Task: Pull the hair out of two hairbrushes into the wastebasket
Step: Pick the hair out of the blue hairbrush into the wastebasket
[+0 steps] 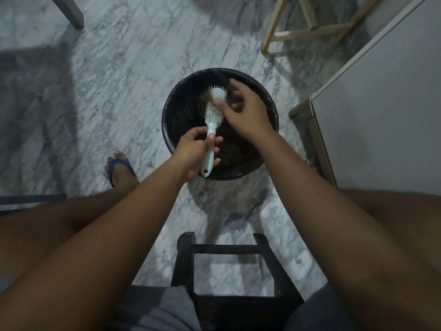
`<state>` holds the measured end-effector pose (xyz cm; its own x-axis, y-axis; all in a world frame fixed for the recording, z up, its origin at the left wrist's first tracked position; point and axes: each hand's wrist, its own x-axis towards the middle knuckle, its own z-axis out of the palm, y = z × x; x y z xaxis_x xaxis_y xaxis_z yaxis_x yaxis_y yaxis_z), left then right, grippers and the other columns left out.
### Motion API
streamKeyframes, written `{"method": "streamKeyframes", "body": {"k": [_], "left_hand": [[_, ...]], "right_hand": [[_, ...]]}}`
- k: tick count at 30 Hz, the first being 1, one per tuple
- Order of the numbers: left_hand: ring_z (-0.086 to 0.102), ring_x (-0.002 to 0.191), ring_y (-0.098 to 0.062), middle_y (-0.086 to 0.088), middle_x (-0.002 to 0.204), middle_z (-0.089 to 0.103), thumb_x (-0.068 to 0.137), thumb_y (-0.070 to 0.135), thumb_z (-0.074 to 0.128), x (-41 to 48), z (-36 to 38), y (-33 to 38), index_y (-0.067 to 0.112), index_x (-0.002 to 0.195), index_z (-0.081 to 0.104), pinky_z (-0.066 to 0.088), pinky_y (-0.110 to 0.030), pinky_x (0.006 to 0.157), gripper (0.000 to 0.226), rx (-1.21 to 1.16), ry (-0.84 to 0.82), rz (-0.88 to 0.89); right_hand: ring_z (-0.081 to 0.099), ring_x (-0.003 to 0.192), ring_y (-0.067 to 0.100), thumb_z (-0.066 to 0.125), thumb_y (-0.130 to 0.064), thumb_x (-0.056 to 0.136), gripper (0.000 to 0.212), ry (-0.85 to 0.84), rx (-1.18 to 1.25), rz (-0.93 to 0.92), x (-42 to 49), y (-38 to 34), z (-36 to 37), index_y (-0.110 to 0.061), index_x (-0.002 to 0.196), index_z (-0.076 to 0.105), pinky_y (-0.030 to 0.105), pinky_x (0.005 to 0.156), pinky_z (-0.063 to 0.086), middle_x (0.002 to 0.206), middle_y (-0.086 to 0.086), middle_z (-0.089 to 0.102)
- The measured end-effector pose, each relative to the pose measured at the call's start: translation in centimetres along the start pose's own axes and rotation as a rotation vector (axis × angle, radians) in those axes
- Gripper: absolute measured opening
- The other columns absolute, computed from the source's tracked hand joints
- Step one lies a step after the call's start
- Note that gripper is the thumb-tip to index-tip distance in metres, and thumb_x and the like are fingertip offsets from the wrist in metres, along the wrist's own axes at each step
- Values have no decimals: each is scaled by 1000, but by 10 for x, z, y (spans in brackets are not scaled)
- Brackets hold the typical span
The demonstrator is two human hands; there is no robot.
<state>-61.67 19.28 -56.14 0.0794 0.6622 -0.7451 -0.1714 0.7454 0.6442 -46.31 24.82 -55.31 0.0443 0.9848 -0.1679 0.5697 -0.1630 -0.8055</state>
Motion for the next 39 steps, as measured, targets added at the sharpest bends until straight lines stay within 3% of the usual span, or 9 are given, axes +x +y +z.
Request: {"method": "streamKeyframes", "body": {"k": [2,5,9,16,18,23,28,34,39], "left_hand": [[64,80,-13,-1,107,75,100,20,59,0,2,-2,19,131,55,60,-40,75,32,32,-5,11],[64,80,-13,-2,108,75,100,20,59,-1,4,-2,19,133,54,60,-38,70,33,56,-7,21],[63,81,-14,-3,108,73,101,19,57,0,3,-4,19,134,53,60,-38,70,34,66,-10,0],[61,80,-15,-3,108,71,102,17,56,2,-4,-13,16,132,53,60,-39,71,30,43,57,-25],[62,82,-15,-3,108,72,101,17,57,2,-5,-12,17,132,54,60,-39,73,31,44,55,-9],[63,81,-14,-2,107,73,100,17,59,1,-4,-4,18,128,56,60,-39,72,28,45,35,39],[64,82,-14,-1,105,75,98,18,62,2,-3,-2,21,129,57,61,-40,74,31,58,16,49],[64,81,-14,-1,106,75,98,19,62,2,-1,-4,20,133,57,59,-36,67,35,94,0,53],[64,83,-15,-3,107,74,99,18,61,3,-3,-8,18,132,56,61,-40,72,34,54,2,5]], "right_hand": [[58,104,10,78,-48,78,62,-40,-74,-67,2,0,6,-31,134,59,22,92,51,122,3,54],[64,85,10,80,-33,81,26,14,-154,-108,7,1,8,-17,102,78,26,83,56,101,5,67],[67,73,5,74,-22,87,12,96,-95,-174,7,-5,1,-12,91,80,24,74,55,83,1,76],[64,77,9,68,-24,90,15,586,79,-328,22,-29,-34,-11,87,75,20,71,53,85,4,70],[65,83,14,64,-21,92,15,529,12,-271,23,-22,-37,-9,91,74,25,75,55,91,7,69],[59,117,37,59,-11,83,44,-138,-454,146,15,10,-28,-7,127,60,39,99,51,125,20,61],[59,103,16,73,-38,86,54,-5,-203,-105,0,-3,-7,-24,136,59,24,93,47,121,7,57],[63,86,11,74,-29,87,18,72,-219,-166,5,2,2,-15,97,79,29,82,55,98,3,68],[53,79,8,64,-23,93,18,299,-112,-277,10,-15,-12,-8,87,72,8,70,35,88,5,64]]}}
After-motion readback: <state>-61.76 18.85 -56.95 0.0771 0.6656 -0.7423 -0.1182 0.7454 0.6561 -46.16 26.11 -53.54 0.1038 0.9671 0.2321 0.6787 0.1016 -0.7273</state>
